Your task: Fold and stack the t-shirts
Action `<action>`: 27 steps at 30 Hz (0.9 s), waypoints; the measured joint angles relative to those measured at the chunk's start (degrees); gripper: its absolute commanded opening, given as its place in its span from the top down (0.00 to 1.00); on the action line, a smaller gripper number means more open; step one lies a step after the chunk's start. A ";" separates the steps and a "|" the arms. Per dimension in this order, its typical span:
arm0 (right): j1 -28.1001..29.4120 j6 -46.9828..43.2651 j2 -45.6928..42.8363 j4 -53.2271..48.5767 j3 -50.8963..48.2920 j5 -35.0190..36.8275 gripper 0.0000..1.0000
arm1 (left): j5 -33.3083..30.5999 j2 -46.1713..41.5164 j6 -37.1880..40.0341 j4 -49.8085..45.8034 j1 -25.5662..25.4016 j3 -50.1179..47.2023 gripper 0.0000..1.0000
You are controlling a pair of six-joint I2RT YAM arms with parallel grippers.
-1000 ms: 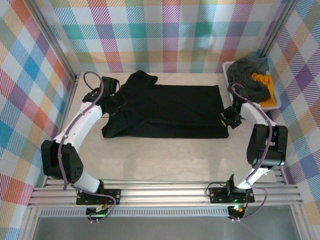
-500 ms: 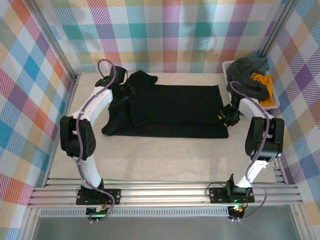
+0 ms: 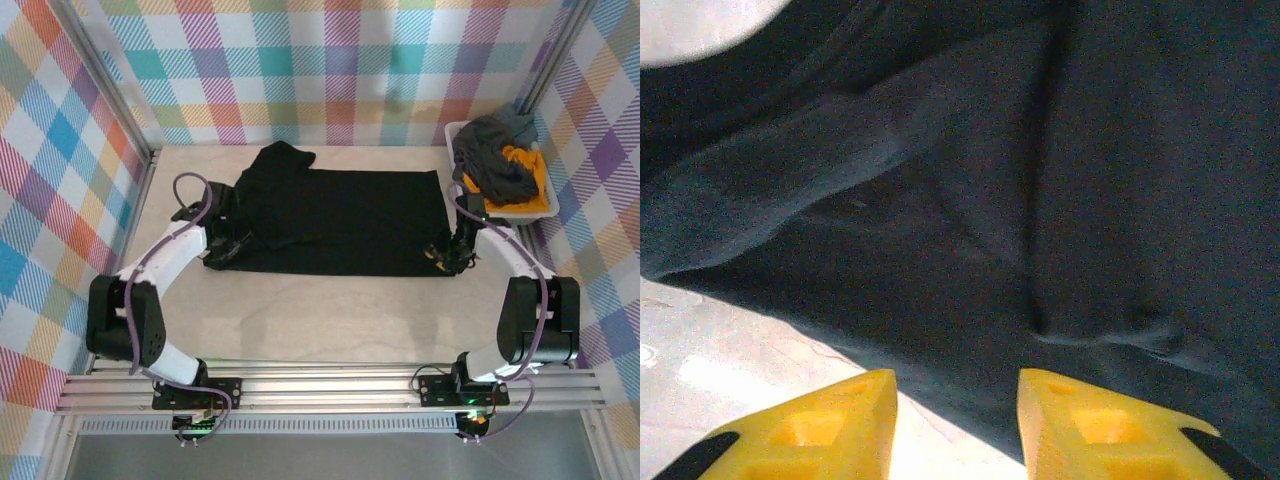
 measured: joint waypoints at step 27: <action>1.01 -1.66 7.52 1.40 4.37 -1.68 0.72 | 3.06 -0.11 -11.06 7.30 6.75 -1.14 0.78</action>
